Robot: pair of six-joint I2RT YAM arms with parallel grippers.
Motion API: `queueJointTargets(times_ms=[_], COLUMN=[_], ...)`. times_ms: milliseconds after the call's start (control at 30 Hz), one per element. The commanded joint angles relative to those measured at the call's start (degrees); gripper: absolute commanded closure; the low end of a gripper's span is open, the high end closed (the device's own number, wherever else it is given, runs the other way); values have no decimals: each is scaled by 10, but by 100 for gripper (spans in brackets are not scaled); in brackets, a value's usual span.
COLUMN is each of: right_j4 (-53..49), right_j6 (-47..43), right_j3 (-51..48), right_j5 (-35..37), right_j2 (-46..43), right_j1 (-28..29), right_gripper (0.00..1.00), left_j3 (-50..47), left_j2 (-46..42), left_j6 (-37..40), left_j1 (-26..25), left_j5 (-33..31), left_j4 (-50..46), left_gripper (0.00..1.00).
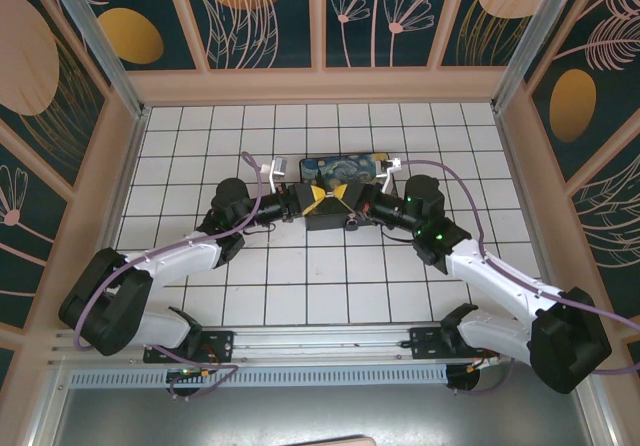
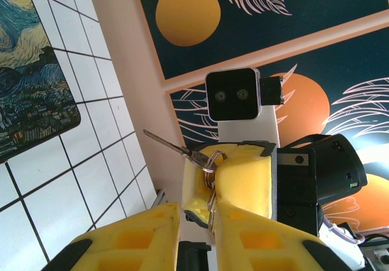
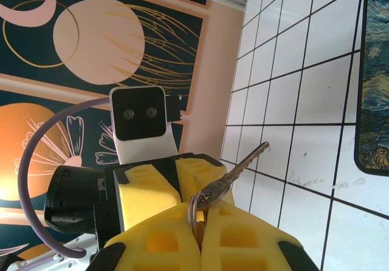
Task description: Unlock the padlock with the key
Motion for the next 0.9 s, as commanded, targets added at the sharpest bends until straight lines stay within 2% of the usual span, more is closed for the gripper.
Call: queueJointTargets(times_ms=[0,667,767,867], right_j4=[23,12,9,3], right_j6=[1,-8,-9,-13], right_j3=[17,27,27,27], right_j5=[7,21,26,24], right_j2=[1,7,6,7], right_j1=[6,13,16,15], right_gripper=[100,100,100,94], left_j3=[0,-12,-13,-14], left_j2=[1,7,4,4], left_j6=[0,-20,-20,-19], left_j1=[2,2,2,2], left_j5=[14,22,22,21], left_j4=[34,70,69,69], left_gripper=[80,87,92,99])
